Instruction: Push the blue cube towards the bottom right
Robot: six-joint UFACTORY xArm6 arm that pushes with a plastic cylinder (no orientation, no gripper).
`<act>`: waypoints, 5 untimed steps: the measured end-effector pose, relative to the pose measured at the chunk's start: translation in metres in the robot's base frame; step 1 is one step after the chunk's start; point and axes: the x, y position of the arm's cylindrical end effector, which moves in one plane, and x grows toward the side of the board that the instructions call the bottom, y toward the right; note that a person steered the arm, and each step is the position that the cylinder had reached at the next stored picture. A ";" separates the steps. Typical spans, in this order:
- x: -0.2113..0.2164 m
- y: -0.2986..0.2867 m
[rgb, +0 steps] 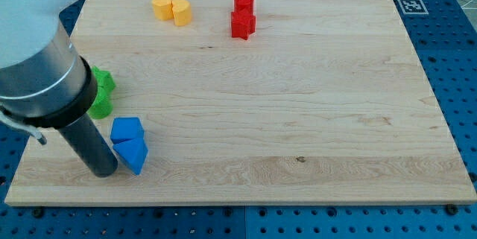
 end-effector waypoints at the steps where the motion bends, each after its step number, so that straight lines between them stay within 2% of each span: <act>1: -0.008 0.003; 3: -0.010 -0.007; 5: -0.038 -0.016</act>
